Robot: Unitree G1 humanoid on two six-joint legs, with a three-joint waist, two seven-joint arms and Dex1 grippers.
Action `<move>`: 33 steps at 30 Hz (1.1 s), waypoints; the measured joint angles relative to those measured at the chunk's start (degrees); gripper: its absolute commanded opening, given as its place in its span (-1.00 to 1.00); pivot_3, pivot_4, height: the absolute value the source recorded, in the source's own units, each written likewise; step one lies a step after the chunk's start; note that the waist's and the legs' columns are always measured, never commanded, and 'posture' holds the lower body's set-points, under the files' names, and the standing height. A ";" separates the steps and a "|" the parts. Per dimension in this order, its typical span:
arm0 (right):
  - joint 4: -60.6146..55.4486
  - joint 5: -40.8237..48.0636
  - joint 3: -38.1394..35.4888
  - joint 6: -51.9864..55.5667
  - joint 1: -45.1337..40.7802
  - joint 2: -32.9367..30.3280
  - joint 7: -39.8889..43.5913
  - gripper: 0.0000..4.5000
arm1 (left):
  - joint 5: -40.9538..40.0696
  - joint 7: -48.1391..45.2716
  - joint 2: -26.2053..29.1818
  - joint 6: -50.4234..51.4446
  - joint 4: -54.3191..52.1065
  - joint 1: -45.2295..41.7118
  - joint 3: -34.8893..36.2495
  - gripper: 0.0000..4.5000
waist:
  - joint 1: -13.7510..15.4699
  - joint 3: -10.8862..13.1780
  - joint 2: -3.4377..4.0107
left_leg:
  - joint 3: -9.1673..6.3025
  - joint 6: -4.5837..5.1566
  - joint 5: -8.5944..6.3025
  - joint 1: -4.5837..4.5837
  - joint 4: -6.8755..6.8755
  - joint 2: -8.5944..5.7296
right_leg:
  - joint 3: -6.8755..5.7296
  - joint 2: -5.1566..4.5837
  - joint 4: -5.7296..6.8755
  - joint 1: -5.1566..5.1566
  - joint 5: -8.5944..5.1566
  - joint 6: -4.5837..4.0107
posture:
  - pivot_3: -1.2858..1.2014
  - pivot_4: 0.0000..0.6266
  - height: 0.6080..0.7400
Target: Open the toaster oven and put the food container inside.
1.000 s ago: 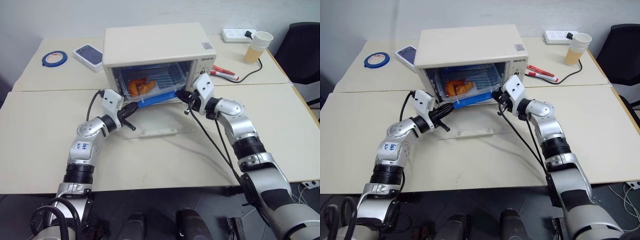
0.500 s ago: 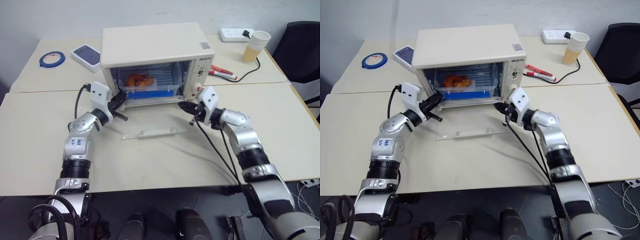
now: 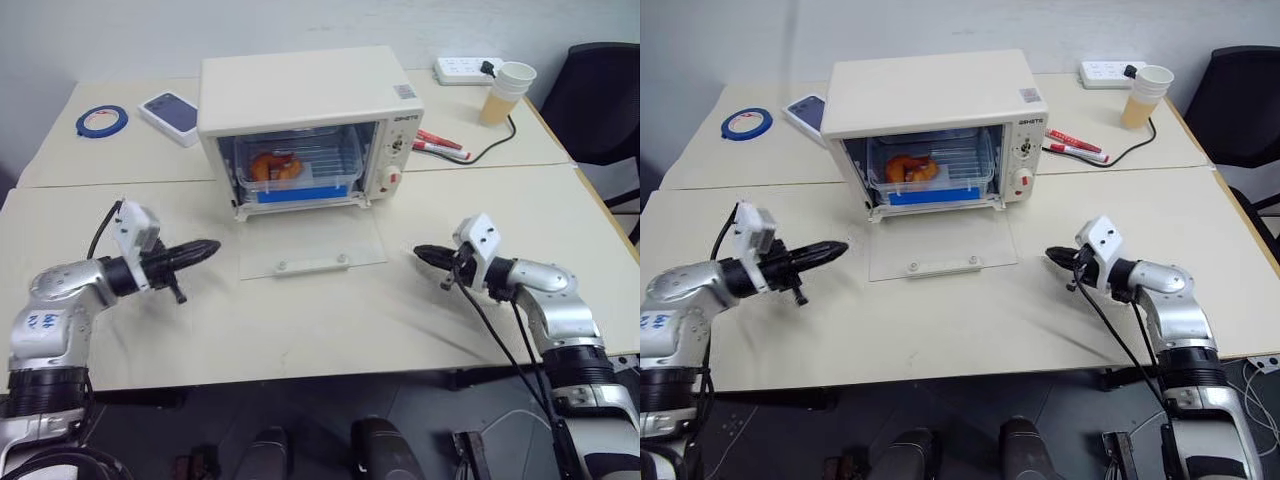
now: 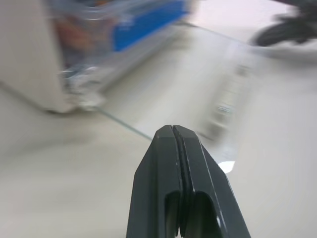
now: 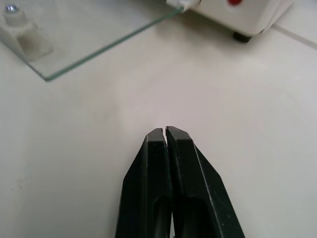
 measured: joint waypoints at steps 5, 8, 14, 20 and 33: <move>9.98 -0.46 2.25 -8.15 -6.16 5.33 6.25 -0.96 | -0.43 -7.45 2.07 -1.60 0.56 3.04 -0.07 -1.00 | -0.13 0.01 0.02 | -0.04 0.00 0.00 0.00 -0.01 0.04 | -0.06 0.04 -0.02 0.01 0.00 0.00 | 0.03 -0.52 1.00; 11.96 -0.38 2.30 -10.57 -7.74 6.74 8.44 -0.96 | -0.59 -7.36 1.95 -1.57 0.39 3.38 0.12 -1.00 | 0.05 0.01 0.01 | -0.10 0.00 -0.01 0.00 0.02 -0.01 | -0.11 0.00 -0.02 0.05 0.00 0.00 | 0.03 -0.52 1.00; 9.72 2.37 1.64 -10.83 -7.48 8.36 11.00 -0.96 | -1.41 -4.90 1.38 -0.83 -2.16 5.39 1.27 -1.00 | -0.20 0.01 0.02 | -0.08 0.00 -0.01 0.00 0.02 0.04 | -0.09 0.02 0.02 0.01 0.00 0.00 | 0.03 -0.52 1.00; 1.63 9.25 -2.68 -6.78 -9.13 8.69 10.47 -0.96 | -3.16 -1.14 0.69 0.81 -2.21 6.49 4.06 -1.00 | -0.20 0.01 0.03 | -0.07 -0.02 -0.01 0.00 0.01 0.07 | -0.09 0.03 0.03 0.01 0.00 0.00 | 0.03 -0.52 1.00; 18.99 6.41 -4.76 -9.09 -29.00 15.68 -1.11 -0.96 | -3.09 4.84 -4.97 0.14 -1.90 6.51 4.82 -1.00 | -0.33 0.00 0.04 | -0.10 -0.02 -0.02 0.00 0.05 0.01 | -0.12 0.00 0.35 -0.02 0.00 -0.01 | 0.03 -0.52 1.00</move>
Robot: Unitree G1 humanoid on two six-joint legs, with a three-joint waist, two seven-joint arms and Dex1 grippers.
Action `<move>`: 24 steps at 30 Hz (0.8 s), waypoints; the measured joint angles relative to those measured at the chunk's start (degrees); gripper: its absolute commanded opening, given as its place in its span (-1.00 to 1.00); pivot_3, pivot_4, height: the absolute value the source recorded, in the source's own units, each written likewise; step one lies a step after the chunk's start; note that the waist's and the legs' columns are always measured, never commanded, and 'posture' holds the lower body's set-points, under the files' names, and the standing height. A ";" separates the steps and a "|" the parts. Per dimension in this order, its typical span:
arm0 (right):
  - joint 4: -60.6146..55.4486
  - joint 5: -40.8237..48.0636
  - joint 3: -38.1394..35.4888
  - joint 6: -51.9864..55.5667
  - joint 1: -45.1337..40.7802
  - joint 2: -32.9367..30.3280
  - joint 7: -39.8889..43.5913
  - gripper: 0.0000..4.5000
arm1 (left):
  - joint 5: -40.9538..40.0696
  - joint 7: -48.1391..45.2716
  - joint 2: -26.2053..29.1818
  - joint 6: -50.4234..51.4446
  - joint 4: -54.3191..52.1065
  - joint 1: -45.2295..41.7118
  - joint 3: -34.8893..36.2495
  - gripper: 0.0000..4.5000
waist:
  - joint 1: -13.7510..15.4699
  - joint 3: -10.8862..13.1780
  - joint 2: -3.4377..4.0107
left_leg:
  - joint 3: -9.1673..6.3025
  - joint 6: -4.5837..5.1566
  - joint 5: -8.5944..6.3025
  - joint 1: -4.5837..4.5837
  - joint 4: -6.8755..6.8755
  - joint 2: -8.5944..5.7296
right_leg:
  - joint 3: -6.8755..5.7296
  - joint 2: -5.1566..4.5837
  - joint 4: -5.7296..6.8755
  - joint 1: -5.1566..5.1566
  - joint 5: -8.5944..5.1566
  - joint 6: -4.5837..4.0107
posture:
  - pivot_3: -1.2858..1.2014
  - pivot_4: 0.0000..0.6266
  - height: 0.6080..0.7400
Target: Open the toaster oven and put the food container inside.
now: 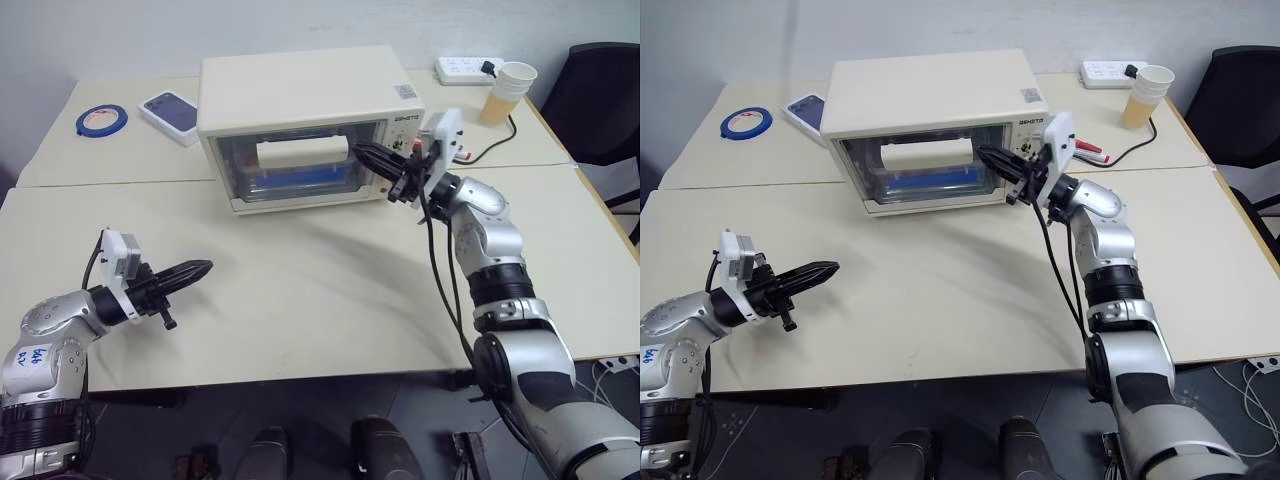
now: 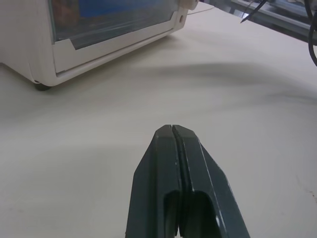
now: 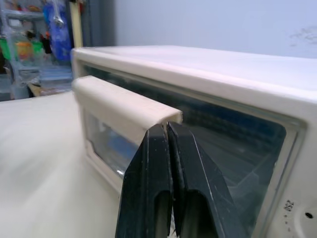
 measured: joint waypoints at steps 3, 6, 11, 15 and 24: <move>3.89 -1.69 -0.04 -2.44 -1.05 -0.14 -0.66 -0.96 | 0.03 0.33 -0.11 -0.10 0.00 -0.18 -0.27 -1.00 | -0.06 0.00 0.00 | 0.00 0.00 0.00 0.00 0.00 0.01 | 0.01 0.01 -0.01 0.00 0.00 0.00 | 0.03 -0.52 1.00; -0.83 -0.27 -0.14 -1.45 2.06 -1.77 3.44 -0.99 | -0.05 0.33 0.19 1.14 0.03 -1.46 -0.52 -0.92 | -0.01 0.00 0.00 | 0.00 0.00 0.00 -0.01 0.00 0.02 | 0.00 0.00 -0.03 -0.01 0.00 0.00 | 0.03 -0.52 1.00; -24.17 4.82 -0.45 6.78 20.26 -12.75 11.60 -0.76 | -0.33 -0.95 5.08 2.26 -0.68 0.23 0.83 -0.45 | 0.45 0.00 0.00 | -0.12 0.02 -0.02 -0.06 -0.05 0.00 | 0.12 -0.09 -0.18 0.02 0.00 0.00 | 0.03 -0.52 1.00; -38.90 5.84 -1.31 9.11 36.37 -19.25 14.49 -0.28 | 0.04 -2.61 7.51 1.83 -3.28 4.76 1.98 -0.02 | 0.25 0.00 0.03 | 0.12 0.04 -0.03 -0.01 -0.19 0.08 | 0.15 0.00 -0.42 0.02 0.00 0.00 | 0.03 -0.52 1.00; -46.45 3.39 -5.56 -0.88 53.02 -20.55 11.76 0.75 | 3.75 -2.61 6.85 -7.50 -4.70 11.71 4.15 0.91 | 1.87 0.00 0.03 | 0.21 0.09 -0.11 0.17 -0.12 0.12 | 0.64 0.05 -0.46 0.15 0.01 -0.03 | 0.03 -0.52 1.00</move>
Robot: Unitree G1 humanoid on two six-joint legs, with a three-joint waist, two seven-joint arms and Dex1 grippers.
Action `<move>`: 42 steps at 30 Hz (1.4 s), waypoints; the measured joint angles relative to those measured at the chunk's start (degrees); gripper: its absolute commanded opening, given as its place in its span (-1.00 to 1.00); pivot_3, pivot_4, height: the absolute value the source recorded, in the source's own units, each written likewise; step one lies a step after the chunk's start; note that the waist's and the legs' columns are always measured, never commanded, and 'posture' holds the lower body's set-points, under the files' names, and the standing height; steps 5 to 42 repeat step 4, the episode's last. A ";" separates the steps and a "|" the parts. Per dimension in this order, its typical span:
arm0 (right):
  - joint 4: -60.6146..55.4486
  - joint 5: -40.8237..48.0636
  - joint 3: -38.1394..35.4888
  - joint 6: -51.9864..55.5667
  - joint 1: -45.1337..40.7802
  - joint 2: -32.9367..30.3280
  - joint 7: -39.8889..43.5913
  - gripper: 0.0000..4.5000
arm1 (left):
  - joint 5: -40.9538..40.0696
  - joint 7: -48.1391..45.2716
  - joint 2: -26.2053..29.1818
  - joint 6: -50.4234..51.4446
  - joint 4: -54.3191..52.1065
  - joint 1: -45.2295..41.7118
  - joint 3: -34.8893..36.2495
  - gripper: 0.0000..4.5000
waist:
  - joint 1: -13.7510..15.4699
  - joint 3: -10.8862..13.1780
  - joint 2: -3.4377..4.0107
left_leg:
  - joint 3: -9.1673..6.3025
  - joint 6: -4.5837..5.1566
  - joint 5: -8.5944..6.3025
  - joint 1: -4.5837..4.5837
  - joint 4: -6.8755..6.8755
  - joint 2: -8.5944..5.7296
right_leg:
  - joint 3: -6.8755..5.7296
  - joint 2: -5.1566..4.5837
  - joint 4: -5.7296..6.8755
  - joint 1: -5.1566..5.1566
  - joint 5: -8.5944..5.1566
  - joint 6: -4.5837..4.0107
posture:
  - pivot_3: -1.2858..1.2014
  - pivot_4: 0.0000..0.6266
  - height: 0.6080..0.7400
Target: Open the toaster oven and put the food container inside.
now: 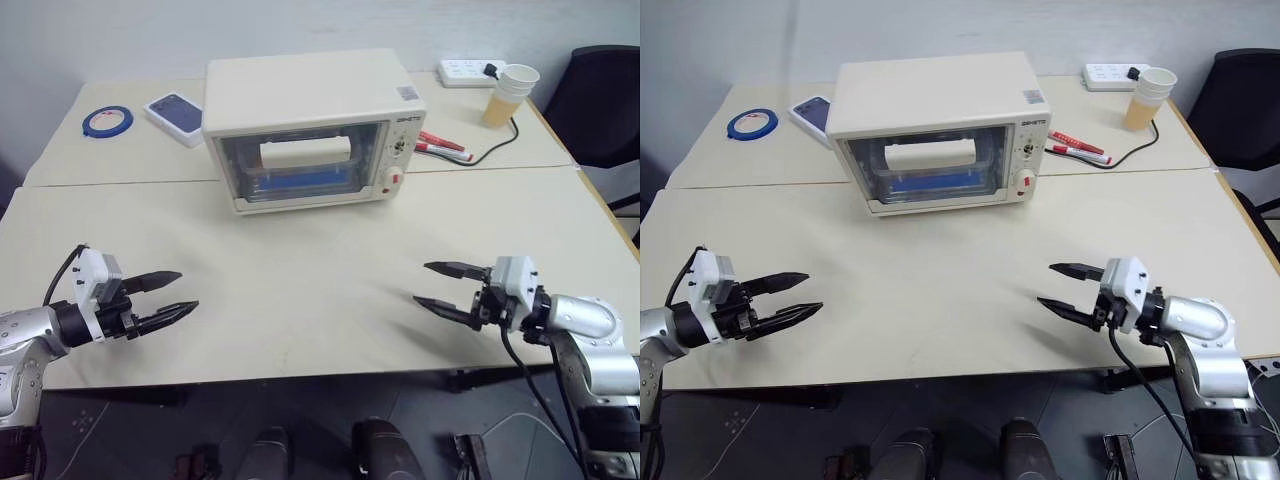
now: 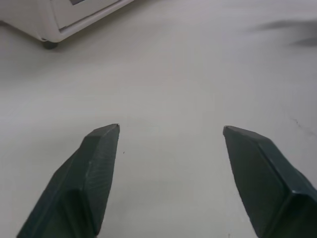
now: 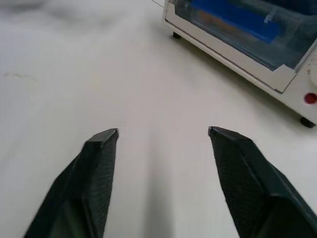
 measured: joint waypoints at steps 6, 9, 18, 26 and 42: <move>-0.65 0.23 -0.01 -1.38 4.91 0.00 0.85 1.00 | 2.27 0.72 -1.53 -5.67 -0.12 3.33 0.40 0.92 | 0.43 0.00 0.00 | 0.00 0.02 -0.05 -0.04 0.08 -0.02 | 0.00 -0.01 -0.06 0.04 0.00 0.00 | 0.03 -0.52 1.00; -0.65 0.23 -0.01 -1.38 4.91 0.00 0.85 1.00 | 2.27 0.72 -1.53 -5.67 -0.12 3.33 0.40 0.92 | 0.43 0.00 0.00 | 0.00 0.02 -0.05 -0.04 0.08 -0.02 | 0.00 -0.01 -0.06 0.04 0.00 0.00 | 0.03 -0.52 1.00; -0.65 0.23 -0.01 -1.38 4.91 0.00 0.85 1.00 | 2.27 0.72 -1.53 -5.67 -0.12 3.33 0.40 0.92 | 0.43 0.00 0.00 | 0.00 0.02 -0.05 -0.04 0.08 -0.02 | 0.00 -0.01 -0.06 0.04 0.00 0.00 | 0.03 -0.52 1.00; -0.65 0.23 -0.01 -1.38 4.91 0.00 0.85 1.00 | 2.27 0.72 -1.53 -5.67 -0.12 3.33 0.40 0.92 | 0.43 0.00 0.00 | 0.00 0.02 -0.05 -0.04 0.08 -0.02 | 0.00 -0.01 -0.06 0.04 0.00 0.00 | 0.03 -0.52 1.00; -0.65 0.23 -0.01 -1.38 4.91 0.00 0.85 1.00 | 2.27 0.72 -1.53 -5.67 -0.12 3.33 0.40 0.92 | 0.43 0.00 0.00 | 0.00 0.02 -0.05 -0.04 0.08 -0.02 | 0.00 -0.01 -0.06 0.04 0.00 0.00 | 0.03 -0.52 1.00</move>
